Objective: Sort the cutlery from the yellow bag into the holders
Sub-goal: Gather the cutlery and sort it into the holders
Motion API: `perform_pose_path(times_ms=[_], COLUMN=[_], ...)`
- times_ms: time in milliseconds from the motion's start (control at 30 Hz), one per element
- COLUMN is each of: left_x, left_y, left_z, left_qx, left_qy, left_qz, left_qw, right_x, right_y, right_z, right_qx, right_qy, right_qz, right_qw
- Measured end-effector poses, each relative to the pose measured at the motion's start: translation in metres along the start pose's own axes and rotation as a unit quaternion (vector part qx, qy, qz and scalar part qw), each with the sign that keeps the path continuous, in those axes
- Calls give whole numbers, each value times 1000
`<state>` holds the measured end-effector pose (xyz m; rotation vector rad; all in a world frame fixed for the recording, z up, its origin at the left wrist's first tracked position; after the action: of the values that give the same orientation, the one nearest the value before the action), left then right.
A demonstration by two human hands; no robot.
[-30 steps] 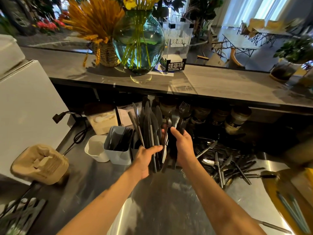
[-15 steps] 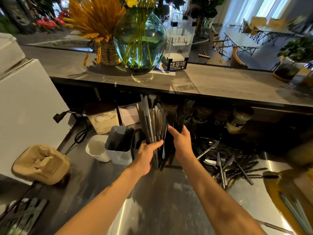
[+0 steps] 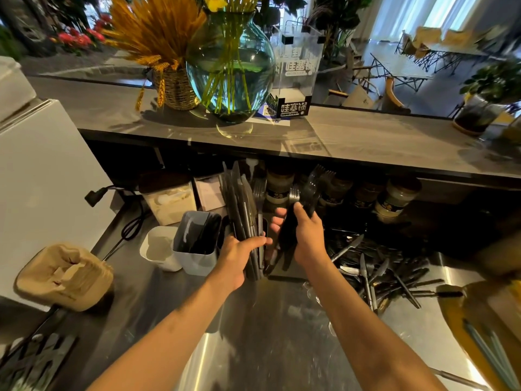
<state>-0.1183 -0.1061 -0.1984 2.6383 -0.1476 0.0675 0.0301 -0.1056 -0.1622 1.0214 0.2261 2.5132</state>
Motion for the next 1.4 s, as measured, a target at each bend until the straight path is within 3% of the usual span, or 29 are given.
perform_pose_path(times_ms=[300,433,667,967,1100,1400], left_x=[3,9,12,9,11,14], left_y=[3,6,9,7,7,1], left_z=[-11,-15,-13,-14,-13,-8], left_qx=[10,28,31,21,34,32], left_qy=[42,17,30,39,-2,-73], left_qz=[53,73,62,69,93,89], left_qw=[998,997,997,997,995,993], right_x=[-10,-10,-1,1,-2,1], right_y=[-1,-2,9,14,7,-1], right_z=[8,7,-6,3,3,2], right_qx=[-11,-10,97,62,56,56], right_qy=[108,166,95,126,136,190], right_qz=[79,70,162,112,61,50], right_qw=[991,984,977,984,987,979])
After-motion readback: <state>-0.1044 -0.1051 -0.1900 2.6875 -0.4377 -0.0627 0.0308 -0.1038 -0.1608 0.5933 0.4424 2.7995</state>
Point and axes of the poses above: each hand's wrist, its own y-axis away from the middle knuckle, its own x-axis out of the palm, z = x × y, the point moved 6 cm from there along -y, towards the middle knuckle, and after that the axes turned 10 degrees about -y, right-handed, at the moved point
